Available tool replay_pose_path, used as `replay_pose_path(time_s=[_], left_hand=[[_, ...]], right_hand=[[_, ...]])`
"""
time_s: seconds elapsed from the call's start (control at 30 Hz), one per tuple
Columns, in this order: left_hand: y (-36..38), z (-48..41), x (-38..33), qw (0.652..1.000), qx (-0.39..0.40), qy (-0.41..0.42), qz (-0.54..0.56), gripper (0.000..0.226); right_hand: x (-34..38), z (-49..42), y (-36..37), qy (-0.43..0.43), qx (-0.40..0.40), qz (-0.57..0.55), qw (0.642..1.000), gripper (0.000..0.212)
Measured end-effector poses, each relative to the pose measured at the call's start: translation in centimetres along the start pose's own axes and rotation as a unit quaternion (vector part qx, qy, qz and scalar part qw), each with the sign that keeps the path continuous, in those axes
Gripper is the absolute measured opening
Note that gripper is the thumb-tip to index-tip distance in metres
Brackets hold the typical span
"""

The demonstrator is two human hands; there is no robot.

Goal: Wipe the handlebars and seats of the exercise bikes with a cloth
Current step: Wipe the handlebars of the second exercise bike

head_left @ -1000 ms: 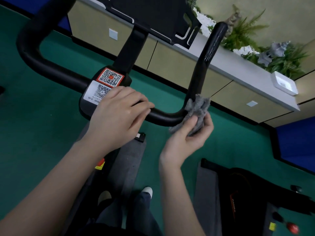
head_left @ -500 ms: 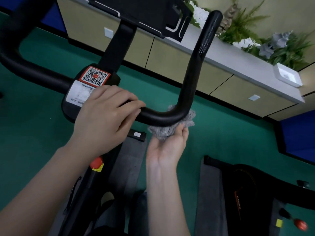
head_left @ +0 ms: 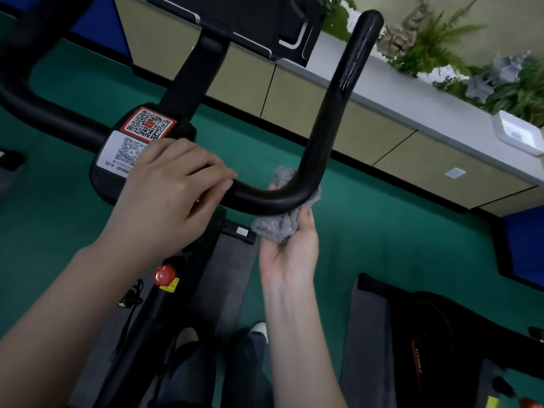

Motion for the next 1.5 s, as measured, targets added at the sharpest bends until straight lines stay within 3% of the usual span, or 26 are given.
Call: replay_pose_path(time_s=[0.13,0.2,0.27,0.37,0.43,0.5,0.67,0.73,0.8,0.97,1.03,1.27,1.43,1.5], left_hand=[[1.0,-1.0,-2.2,1.0,0.005,-0.019,-0.015,0.031],[2.2,-1.4,-3.7,1.0,0.015,-0.023,-0.002,0.031],[3.2,-1.3,-4.4,0.999,0.014,-0.039,0.002,0.031],[3.8,-1.1,-4.3,0.998,0.0,-0.067,-0.006,0.032],[3.8,-1.1,-4.2,0.997,-0.007,-0.076,0.001,0.033],[3.8,-1.2,-4.1,0.997,-0.012,-0.081,0.013,0.033],[3.7,-1.2,-4.0,0.994,-0.021,-0.096,0.038,0.03],[3.7,-1.2,-4.1,0.994,-0.019,-0.1,0.041,0.03],[3.6,-1.2,-4.1,0.993,-0.022,-0.104,0.043,0.031],[3.5,-1.3,-4.2,0.99,-0.014,-0.121,0.065,0.035],[3.5,-1.2,-4.2,0.99,-0.011,-0.128,0.064,0.037],[3.5,-1.1,-4.3,0.988,-0.026,-0.138,0.065,0.041],[3.5,-1.0,-4.3,0.988,-0.026,-0.138,0.067,0.034],[3.5,-1.0,-4.3,0.988,-0.03,-0.135,0.069,0.032]], right_hand=[[-0.3,-0.5,0.1,0.056,0.017,0.032,0.998,0.032],[1.0,-1.1,0.3,0.043,0.008,0.053,0.998,0.036],[2.9,-1.6,-0.1,-0.024,-0.027,0.058,0.998,0.034],[6.7,-1.0,0.4,-0.222,-0.043,0.115,0.967,0.018],[8.7,0.3,1.9,-0.348,-0.022,0.22,0.911,0.015],[9.7,0.8,4.0,-0.418,0.037,0.331,0.845,0.017],[11.0,0.4,8.7,-0.487,0.202,0.525,0.668,0.017],[10.3,1.4,8.8,-0.498,0.258,0.551,0.618,0.017],[9.1,2.4,8.0,-0.488,0.293,0.565,0.598,0.017],[10.0,0.9,9.1,-0.451,0.296,0.575,0.615,0.017],[10.3,0.6,10.2,-0.454,0.309,0.595,0.587,0.017],[8.5,1.8,12.5,-0.46,0.442,0.668,0.383,0.015],[6.1,-0.7,15.7,-0.364,0.435,0.792,0.225,0.016],[4.9,-1.7,16.4,-0.29,0.436,0.837,0.16,0.014]])
Point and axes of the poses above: each hand's wrist, its own z-axis away from the middle knuckle, its own y-axis out of the palm, x = y × z, the point moved 9 cm from there along -z, towards the middle knuckle
